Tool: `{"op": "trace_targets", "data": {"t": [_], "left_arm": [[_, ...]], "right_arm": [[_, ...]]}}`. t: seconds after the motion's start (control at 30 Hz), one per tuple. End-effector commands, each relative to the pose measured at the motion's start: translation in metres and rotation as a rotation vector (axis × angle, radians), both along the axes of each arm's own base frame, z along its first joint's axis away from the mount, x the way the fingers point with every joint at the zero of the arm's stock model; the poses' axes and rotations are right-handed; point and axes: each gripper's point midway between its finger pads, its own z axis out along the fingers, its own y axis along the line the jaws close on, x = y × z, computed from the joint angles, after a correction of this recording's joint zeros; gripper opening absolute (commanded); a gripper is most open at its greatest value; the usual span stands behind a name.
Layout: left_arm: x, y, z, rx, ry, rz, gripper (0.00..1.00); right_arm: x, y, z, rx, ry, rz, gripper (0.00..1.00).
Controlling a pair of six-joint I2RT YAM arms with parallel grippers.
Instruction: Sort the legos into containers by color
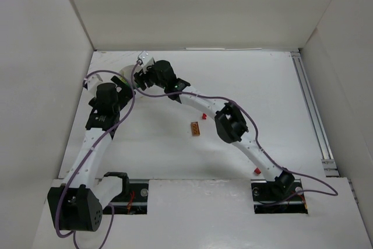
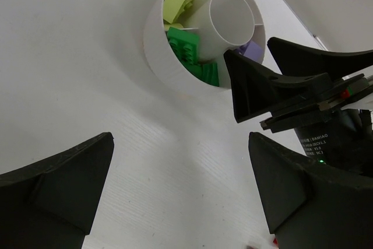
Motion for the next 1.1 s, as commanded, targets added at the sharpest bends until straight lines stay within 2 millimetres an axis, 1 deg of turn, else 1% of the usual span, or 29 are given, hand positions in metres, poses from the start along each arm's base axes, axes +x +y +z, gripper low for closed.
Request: {"op": "trace_targets", "data": {"t": [0.0,0.07,0.1,0.17,0.2,0.27,0.3,0.33,0.37,0.4,0.43,0.47,0.5,0.53,0.57,0.6,0.63,0.7,0.73,0.77,0.8,0.83,0.87,0.9,0.93,0.97,1.0,1.03,1.07], "left_arm": [[0.003,-0.002,0.013,0.005,-0.055,-0.022,1.00],[0.003,-0.002,0.013,0.012,-0.053,-0.027,1.00],[0.003,-0.002,0.013,0.012,-0.053,-0.027,1.00],[0.004,-0.004,0.018,0.008,-0.062,-0.035,1.00],[0.003,-0.006,0.020,0.001,-0.071,-0.047,1.00],[0.004,-0.010,0.026,-0.009,-0.092,-0.068,1.00],[0.004,-0.010,0.026,-0.009,-0.092,-0.068,1.00],[0.003,-0.012,0.029,-0.015,-0.103,-0.079,1.00],[0.003,-0.015,0.027,-0.021,-0.103,-0.091,1.00],[0.003,-0.015,0.027,-0.021,-0.103,-0.091,1.00],[0.003,-0.017,0.027,-0.027,-0.103,-0.104,1.00],[0.002,-0.019,0.027,-0.031,-0.103,-0.112,1.00],[0.003,-0.024,0.023,-0.043,-0.092,-0.136,1.00],[0.004,-0.026,0.025,-0.041,-0.099,-0.156,1.00],[0.005,-0.029,0.021,-0.037,-0.085,-0.175,1.00],[0.004,-0.037,0.021,-0.045,-0.084,-0.207,1.00],[0.005,-0.042,0.019,-0.036,-0.080,-0.235,1.00],[0.007,-0.058,0.012,-0.018,-0.060,-0.296,1.00],[0.010,-0.068,0.007,-0.021,-0.051,-0.344,1.00],[0.010,-0.075,0.012,-0.015,-0.061,-0.373,1.00],[0.012,-0.082,0.002,-0.016,-0.037,-0.393,1.00],[0.011,-0.100,0.001,-0.008,-0.028,-0.446,1.00],[0.012,-0.108,-0.003,0.017,-0.015,-0.477,1.00],[0.015,-0.117,-0.010,0.031,0.011,-0.501,1.00],[0.009,-0.136,-0.017,0.040,0.030,-0.549,1.00],[0.010,-0.144,-0.018,0.058,0.036,-0.572,1.00],[0.008,-0.152,-0.024,0.060,0.052,-0.593,1.00],[0.006,-0.163,-0.032,0.059,0.075,-0.625,1.00],[0.008,-0.167,-0.034,0.048,0.074,-0.643,1.00]], "right_arm": [[-0.002,-0.002,0.074,0.105,-0.094,0.023,0.74],[-0.007,-0.003,0.085,0.110,-0.098,0.042,0.76],[-0.010,-0.007,0.101,0.116,-0.116,0.042,0.77],[-0.009,-0.015,0.115,0.119,-0.134,0.043,0.79],[-0.013,-0.019,0.129,0.127,-0.142,0.043,0.81],[-0.018,-0.024,0.140,0.133,-0.146,0.072,0.81],[-0.016,-0.030,0.140,0.130,-0.144,0.071,0.82],[-0.020,-0.035,0.156,0.142,-0.157,0.070,0.82],[-0.025,-0.036,0.161,0.148,-0.162,0.086,0.82],[-0.022,-0.042,0.164,0.147,-0.162,0.077,0.82],[-0.024,-0.044,0.155,0.133,-0.147,0.077,0.82],[-0.028,-0.049,0.166,0.140,-0.155,0.077,0.82],[-0.025,-0.056,0.169,0.141,-0.158,0.066,0.82],[-0.025,-0.061,0.151,0.112,-0.127,0.048,0.82],[-0.031,-0.070,0.165,0.119,-0.136,0.034,0.82],[-0.030,-0.078,0.163,0.112,-0.120,-0.005,0.82],[-0.028,-0.091,0.160,0.100,-0.110,-0.035,0.82],[-0.038,-0.125,0.143,0.084,-0.023,-0.102,0.85],[-0.044,-0.158,0.130,0.085,0.048,-0.176,0.86],[-0.042,-0.172,0.093,0.030,0.099,-0.210,0.86],[-0.052,-0.194,0.111,0.065,0.102,-0.241,0.86],[-0.058,-0.212,0.101,0.065,0.141,-0.267,0.86],[-0.063,-0.230,0.092,0.061,0.169,-0.291,0.88],[-0.078,-0.263,0.070,0.041,0.243,-0.341,0.89],[-0.086,-0.280,0.060,0.018,0.275,-0.380,0.89],[-0.091,-0.303,0.050,-0.012,0.298,-0.461,0.89],[-0.107,-0.323,0.026,-0.067,0.352,-0.516,0.89],[-0.125,-0.349,0.019,-0.111,0.410,-0.607,0.91],[-0.138,-0.363,0.010,-0.150,0.450,-0.652,0.91]]}}
